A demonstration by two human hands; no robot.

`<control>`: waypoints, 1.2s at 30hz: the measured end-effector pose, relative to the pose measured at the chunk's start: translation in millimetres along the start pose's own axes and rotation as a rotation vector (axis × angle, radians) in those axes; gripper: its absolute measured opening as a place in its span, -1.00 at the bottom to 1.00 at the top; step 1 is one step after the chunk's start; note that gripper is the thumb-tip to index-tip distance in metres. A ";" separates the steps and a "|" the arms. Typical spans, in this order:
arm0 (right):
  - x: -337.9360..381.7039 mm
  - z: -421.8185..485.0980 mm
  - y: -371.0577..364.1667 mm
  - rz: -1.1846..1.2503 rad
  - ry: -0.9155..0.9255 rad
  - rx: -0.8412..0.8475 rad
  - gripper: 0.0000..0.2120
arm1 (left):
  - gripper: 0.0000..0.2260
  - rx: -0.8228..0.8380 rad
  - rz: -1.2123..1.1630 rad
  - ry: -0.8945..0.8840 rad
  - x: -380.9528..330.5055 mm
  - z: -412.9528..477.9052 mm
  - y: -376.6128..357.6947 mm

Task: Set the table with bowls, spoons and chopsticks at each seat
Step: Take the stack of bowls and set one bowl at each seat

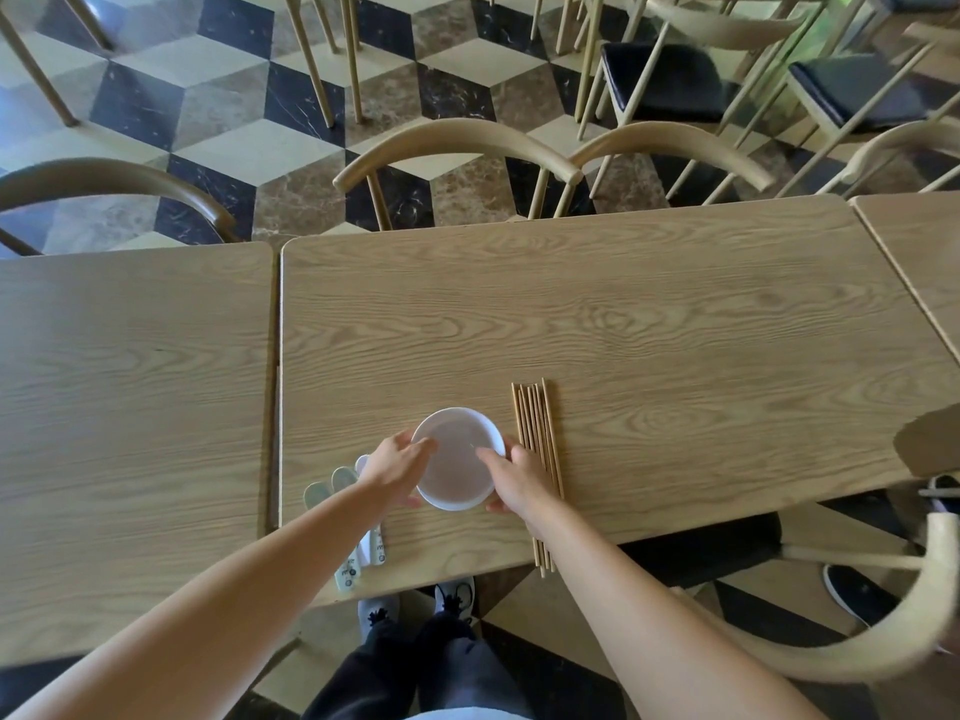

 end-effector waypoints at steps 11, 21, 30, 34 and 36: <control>-6.8 12.9 -7.5 0.009 -0.085 0.003 -0.64 | -0.73 0.079 -0.130 0.044 17.5 12.7 -7.4; -1.9 12.6 -9.3 0.068 -0.122 -0.001 -0.63 | -0.90 0.112 -0.385 0.159 11.8 9.9 -17.5; -5.7 13.9 -12.5 0.079 -0.103 0.002 -0.58 | -0.93 0.114 -0.407 0.163 9.5 7.1 -14.6; -5.7 13.7 -12.4 0.063 -0.092 0.008 -0.62 | -0.90 0.117 -0.387 0.147 9.9 5.8 -12.8; -5.4 13.3 -13.4 0.057 -0.083 0.012 -0.61 | -0.89 0.120 -0.394 0.138 10.0 4.9 -11.8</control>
Point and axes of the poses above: each hand's wrist, its own z-axis towards the middle knuckle, its own y-axis out of the back of the hand, x = y × z, the point moved 2 cm from there along z, towards the middle knuckle, and after that the axes turned 7 degrees about x, right-handed, at the moved point
